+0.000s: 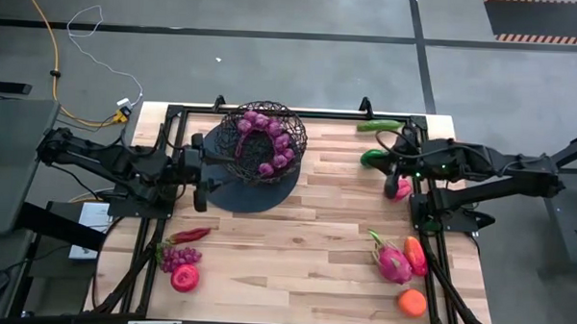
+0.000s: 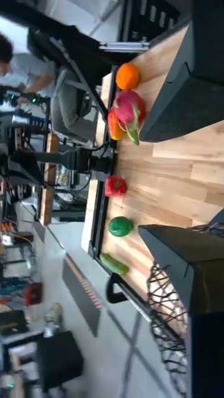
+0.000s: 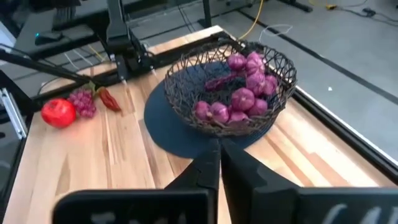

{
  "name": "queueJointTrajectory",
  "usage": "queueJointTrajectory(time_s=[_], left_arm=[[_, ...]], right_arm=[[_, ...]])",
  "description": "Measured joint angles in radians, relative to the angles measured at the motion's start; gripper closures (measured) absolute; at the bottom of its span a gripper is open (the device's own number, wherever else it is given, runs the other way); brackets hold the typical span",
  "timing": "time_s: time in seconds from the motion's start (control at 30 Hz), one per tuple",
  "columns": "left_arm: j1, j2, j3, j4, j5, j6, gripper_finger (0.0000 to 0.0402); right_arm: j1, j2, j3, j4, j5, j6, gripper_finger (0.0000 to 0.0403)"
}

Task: Build produce basket
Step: Put the red chili pepper into the black basket

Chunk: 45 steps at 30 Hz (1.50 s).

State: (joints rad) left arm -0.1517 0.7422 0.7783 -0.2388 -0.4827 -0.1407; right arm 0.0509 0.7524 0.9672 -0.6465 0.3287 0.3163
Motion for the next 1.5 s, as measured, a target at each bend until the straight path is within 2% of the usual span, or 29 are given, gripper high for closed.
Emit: queueJointTrajectory(time_s=[0.2,0.43,0.6,0.77,0.97,1.17,1.5], left_arm=[[0.003,0.102,0.169,-0.244,0.038,-0.105,0.0163],[-0.002,0.231,0.364,-0.641,0.219,-0.236,0.0116],[-0.043,0.298,0.381,-0.813,0.337,-0.332,0.0084],[-0.122,0.38,0.33,-0.957,0.352,-0.483,0.007],[-0.209,0.484,0.188,-0.938,0.442,-0.688,0.0069],[-0.255,0.575,0.027,-0.868,0.51,-0.817,0.0069],[-0.256,0.658,-0.073,-0.737,0.531,-0.86,0.0069]], right_arm=[[0.0,-0.007,0.0,0.026,0.001,-0.003,0.0401],[0.0,-0.006,0.0,0.03,-0.007,-0.007,0.0402],[0.0,-0.006,0.0,0.03,-0.007,-0.007,0.0402],[0.0,-0.006,0.0,0.03,-0.007,-0.011,0.0402],[0.0,-0.006,0.0,0.029,-0.007,-0.011,0.0403],[0.0,-0.006,0.0,0.029,-0.007,-0.011,0.0403],[0.0,-0.005,0.0,0.02,0.004,-0.008,0.0403]])
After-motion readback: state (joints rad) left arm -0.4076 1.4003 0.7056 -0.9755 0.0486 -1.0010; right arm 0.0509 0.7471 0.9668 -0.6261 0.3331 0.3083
